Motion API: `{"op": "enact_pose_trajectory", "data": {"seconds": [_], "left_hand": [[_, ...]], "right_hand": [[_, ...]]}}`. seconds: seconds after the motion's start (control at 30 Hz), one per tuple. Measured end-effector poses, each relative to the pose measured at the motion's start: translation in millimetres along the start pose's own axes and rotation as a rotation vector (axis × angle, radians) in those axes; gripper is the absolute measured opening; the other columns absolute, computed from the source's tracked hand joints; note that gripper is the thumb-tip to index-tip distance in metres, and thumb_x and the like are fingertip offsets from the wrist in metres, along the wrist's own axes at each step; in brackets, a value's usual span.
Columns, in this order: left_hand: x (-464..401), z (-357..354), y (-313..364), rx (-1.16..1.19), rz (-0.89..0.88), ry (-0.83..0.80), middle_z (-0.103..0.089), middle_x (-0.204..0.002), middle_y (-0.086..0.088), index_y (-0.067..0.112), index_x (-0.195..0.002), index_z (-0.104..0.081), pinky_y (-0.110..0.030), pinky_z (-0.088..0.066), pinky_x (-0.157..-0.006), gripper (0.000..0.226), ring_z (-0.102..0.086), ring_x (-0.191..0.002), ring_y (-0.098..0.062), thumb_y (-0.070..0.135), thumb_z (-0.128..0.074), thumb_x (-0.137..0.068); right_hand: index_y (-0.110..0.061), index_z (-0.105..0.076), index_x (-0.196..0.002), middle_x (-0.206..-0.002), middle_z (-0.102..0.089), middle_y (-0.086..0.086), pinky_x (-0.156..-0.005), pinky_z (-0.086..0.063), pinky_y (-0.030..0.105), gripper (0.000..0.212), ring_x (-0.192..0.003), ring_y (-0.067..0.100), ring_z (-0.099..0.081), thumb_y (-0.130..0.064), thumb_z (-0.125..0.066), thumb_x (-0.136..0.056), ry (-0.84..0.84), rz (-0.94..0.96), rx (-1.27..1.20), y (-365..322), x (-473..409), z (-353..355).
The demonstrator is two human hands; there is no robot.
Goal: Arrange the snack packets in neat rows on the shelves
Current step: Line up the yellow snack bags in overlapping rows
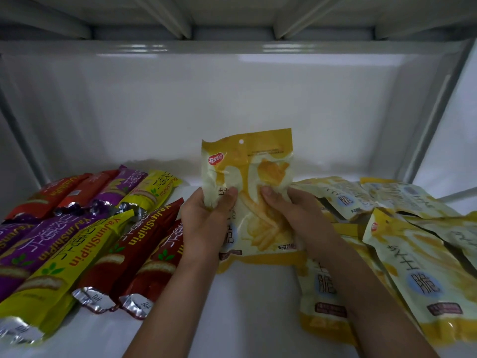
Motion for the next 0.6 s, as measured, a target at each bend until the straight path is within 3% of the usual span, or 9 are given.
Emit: {"op": "enact_pose_trajectory", "data": {"seconds": [0.1, 0.3, 0.4, 0.5, 0.6], "left_hand": [[-0.8, 5.0, 4.0, 0.019, -0.032, 0.046, -0.081, -0.094, -0.006, 0.013, -0.098, -0.079, -0.058, -0.063, -0.086, 0.011, -0.079, -0.089, -0.029, 0.014, -0.082, -0.088], [1.7, -2.1, -1.9, 0.062, 0.072, -0.008, -0.081, -0.095, -0.008, 0.015, -0.101, -0.078, -0.057, -0.063, -0.086, 0.014, -0.079, -0.088, -0.03, 0.017, -0.082, -0.088], [3.6, -3.5, -4.5, 0.069, 0.104, -0.038, -0.081, -0.097, -0.01, 0.012, -0.103, -0.079, -0.058, -0.062, -0.088, 0.013, -0.079, -0.09, -0.031, 0.012, -0.08, -0.089], [4.6, -0.3, 1.6, 0.083, 0.069, -0.022, -0.082, -0.098, -0.008, 0.014, -0.101, -0.08, -0.052, -0.063, -0.086, 0.014, -0.08, -0.09, -0.029, 0.009, -0.081, -0.088], [3.8, 1.0, 3.9, 0.076, 0.048, -0.009, -0.082, -0.099, -0.008, 0.014, -0.102, -0.08, -0.054, -0.063, -0.087, 0.017, -0.08, -0.091, -0.029, 0.01, -0.084, -0.085]], "right_hand": [[-0.015, -0.077, -0.11, -0.099, -0.081, 0.004, -0.093, -0.061, 0.045, 0.045, -0.092, 0.022, -0.079, -0.049, -0.077, -0.08, -0.079, -0.015, 0.036, 1.1, 1.3, -5.6], [-0.016, -0.08, -0.101, -0.092, -0.081, 0.002, -0.083, -0.061, 0.038, 0.022, -0.086, 0.019, -0.079, -0.035, -0.074, -0.093, -0.007, 0.07, 0.054, -5.2, 0.9, 0.9], [-0.012, -0.08, -0.1, -0.092, -0.081, 0.006, -0.089, -0.062, 0.044, 0.028, -0.086, 0.022, -0.079, -0.038, -0.073, -0.093, -0.005, 0.089, 0.064, -6.7, 0.8, 1.0], [-0.017, -0.078, -0.11, -0.101, -0.081, 0.003, -0.097, -0.059, 0.049, 0.043, -0.096, 0.022, -0.078, -0.048, -0.076, -0.08, -0.062, 0.041, 0.028, -4.4, 0.5, -3.5], [-0.016, -0.077, -0.112, -0.104, -0.081, 0.002, -0.099, -0.058, 0.05, 0.039, -0.098, 0.022, -0.078, -0.039, -0.08, -0.08, -0.13, 0.004, 0.049, -1.9, 2.1, -7.9]]}}
Point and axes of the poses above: each hand's wrist, its own x-axis away from the middle knuckle, its own z-axis out of the back of the hand, y = z × x, the point moved 9 cm from there along -x, towards the middle knuckle
